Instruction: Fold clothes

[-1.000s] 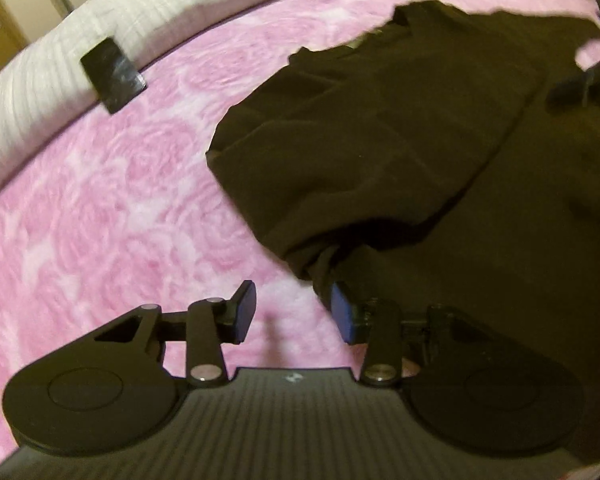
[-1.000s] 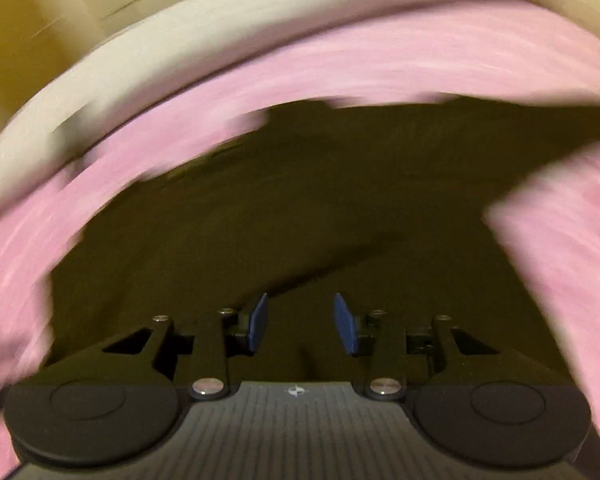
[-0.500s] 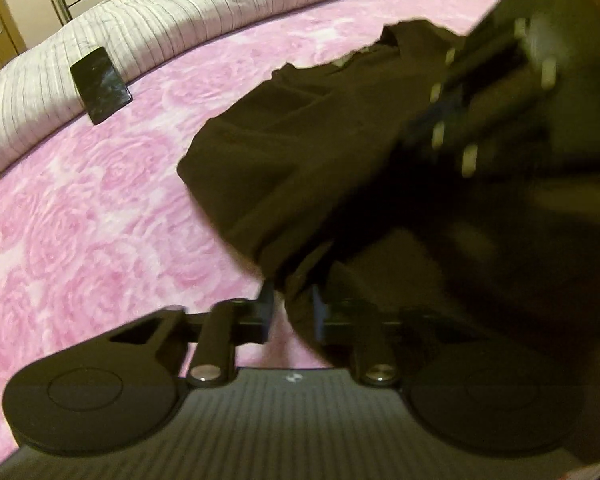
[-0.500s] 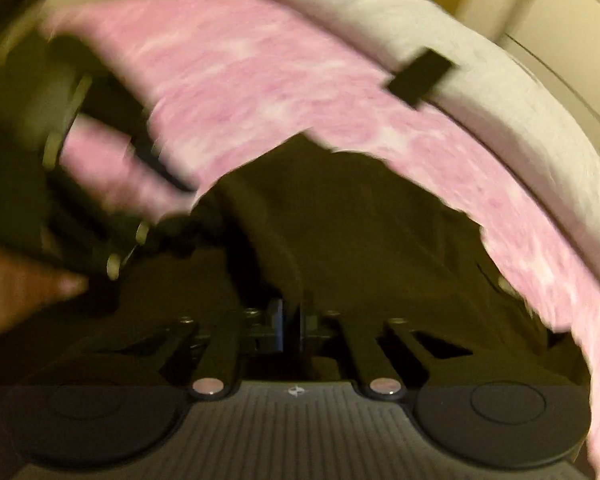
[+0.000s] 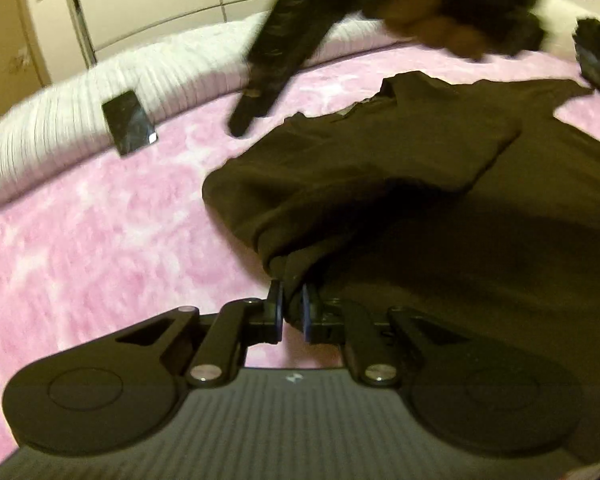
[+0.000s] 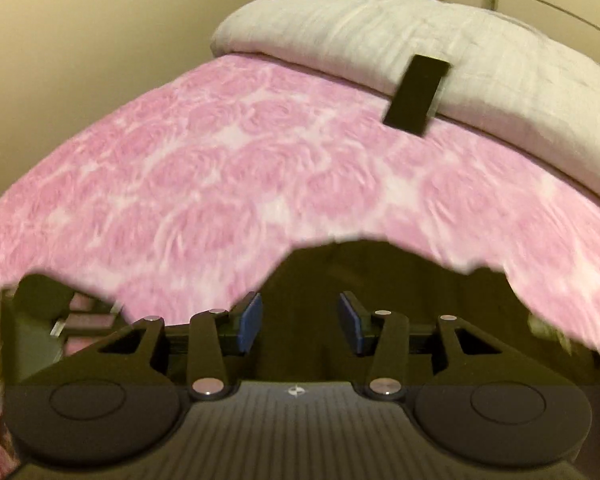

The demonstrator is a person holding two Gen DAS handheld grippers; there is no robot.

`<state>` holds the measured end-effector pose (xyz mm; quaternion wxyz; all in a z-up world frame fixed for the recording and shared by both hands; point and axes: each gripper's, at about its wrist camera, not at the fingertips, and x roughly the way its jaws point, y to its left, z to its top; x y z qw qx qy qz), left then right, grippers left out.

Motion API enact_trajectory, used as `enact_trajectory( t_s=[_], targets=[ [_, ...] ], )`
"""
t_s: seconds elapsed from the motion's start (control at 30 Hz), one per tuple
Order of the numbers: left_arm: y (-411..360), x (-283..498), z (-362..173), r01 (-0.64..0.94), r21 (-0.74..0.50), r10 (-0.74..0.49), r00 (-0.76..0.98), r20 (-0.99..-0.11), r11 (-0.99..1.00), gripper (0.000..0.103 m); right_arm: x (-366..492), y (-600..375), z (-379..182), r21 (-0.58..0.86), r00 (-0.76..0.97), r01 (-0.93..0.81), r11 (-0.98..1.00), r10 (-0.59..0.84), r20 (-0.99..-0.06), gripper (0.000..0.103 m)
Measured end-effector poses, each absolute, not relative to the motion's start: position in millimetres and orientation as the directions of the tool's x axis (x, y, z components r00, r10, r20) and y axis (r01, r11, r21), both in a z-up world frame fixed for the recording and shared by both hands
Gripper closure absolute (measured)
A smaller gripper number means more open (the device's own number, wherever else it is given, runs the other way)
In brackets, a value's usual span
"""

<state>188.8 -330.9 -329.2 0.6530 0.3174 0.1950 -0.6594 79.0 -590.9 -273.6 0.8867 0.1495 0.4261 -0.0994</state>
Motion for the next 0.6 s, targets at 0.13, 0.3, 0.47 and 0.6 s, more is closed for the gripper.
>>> enact_trajectory(
  t_s=[0.13,0.3,0.47,0.6],
  targets=[
    [-325,195,-340,0.991,0.121,-0.713,0.051,-0.699,-0.048,0.096,124,-635,-298,0.28,0.58,0.266,0.922,0.079,-0.811,0.058],
    [-328,197,-343,0.994,0.104,-0.712,0.047,-0.701,-0.037,0.097,167,-675,-334,0.4,0.453,0.222,0.889,0.269,-0.85,0.058],
    [-326,195,-343,0.992,0.116,-0.714,0.042,-0.699,-0.055,0.097,175,-677,-353,0.435,0.297,0.181,0.882,0.372,-0.879,0.06],
    [-327,198,-344,0.991,0.115,-0.712,0.033,-0.701,-0.068,0.097,173,-682,-356,0.444,0.252,0.18,0.878,0.395,-0.883,0.06]
  ],
)
